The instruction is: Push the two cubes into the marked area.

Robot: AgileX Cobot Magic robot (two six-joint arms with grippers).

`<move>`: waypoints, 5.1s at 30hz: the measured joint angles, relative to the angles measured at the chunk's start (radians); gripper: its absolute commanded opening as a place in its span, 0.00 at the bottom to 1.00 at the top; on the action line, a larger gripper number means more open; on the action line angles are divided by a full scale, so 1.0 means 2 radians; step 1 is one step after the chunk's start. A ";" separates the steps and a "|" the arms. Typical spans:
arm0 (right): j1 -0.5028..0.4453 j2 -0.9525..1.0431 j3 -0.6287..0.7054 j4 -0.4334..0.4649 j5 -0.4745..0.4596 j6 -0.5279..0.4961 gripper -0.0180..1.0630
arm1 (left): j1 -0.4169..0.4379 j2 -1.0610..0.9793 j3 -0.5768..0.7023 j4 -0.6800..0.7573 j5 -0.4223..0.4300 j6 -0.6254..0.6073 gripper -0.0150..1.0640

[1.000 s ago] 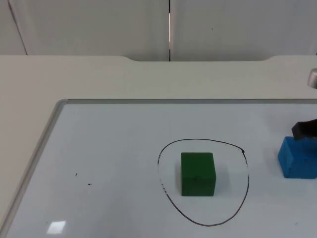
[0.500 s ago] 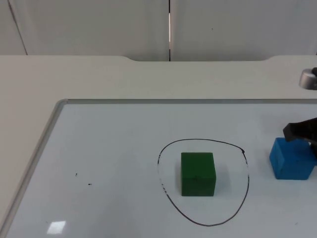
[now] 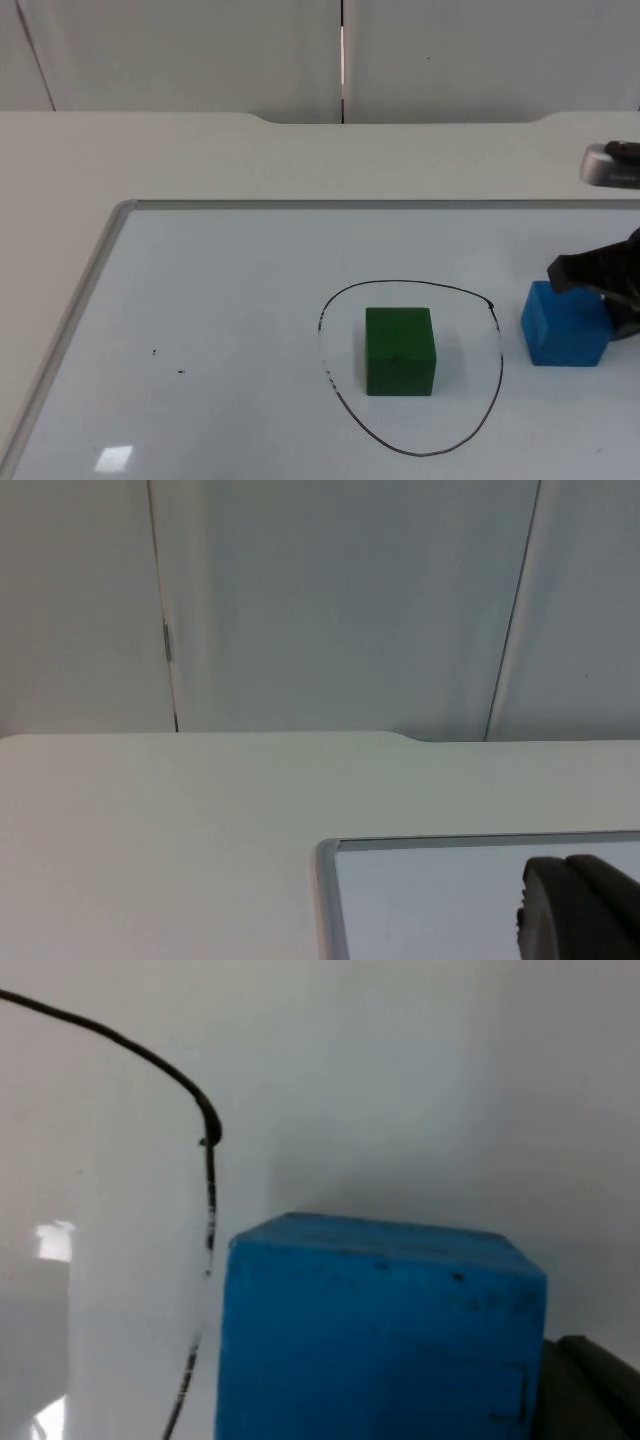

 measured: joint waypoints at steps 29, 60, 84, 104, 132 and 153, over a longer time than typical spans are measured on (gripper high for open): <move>0.006 0.000 0.000 -0.001 0.024 0.011 0.02 | 0.000 0.000 0.000 -0.003 0.001 0.003 0.01; 0.039 0.027 0.000 0.003 -0.046 0.031 0.02 | 0.000 0.000 0.000 -0.007 0.001 0.005 0.01; 0.051 0.029 -0.022 0.003 -0.051 0.035 0.02 | 0.000 0.000 0.000 -0.011 0.001 0.013 0.01; 0.065 0.029 -0.022 0.006 -0.061 0.048 0.02 | 0.000 0.000 0.000 -0.012 0.001 0.016 0.01; 0.084 0.029 -0.022 0.014 -0.077 0.054 0.02 | 0.000 0.000 0.000 -0.013 0.001 0.017 0.01; 0.100 0.029 -0.022 0.021 -0.085 0.057 0.02 | 0.000 0.000 0.000 -0.014 0.001 0.018 0.01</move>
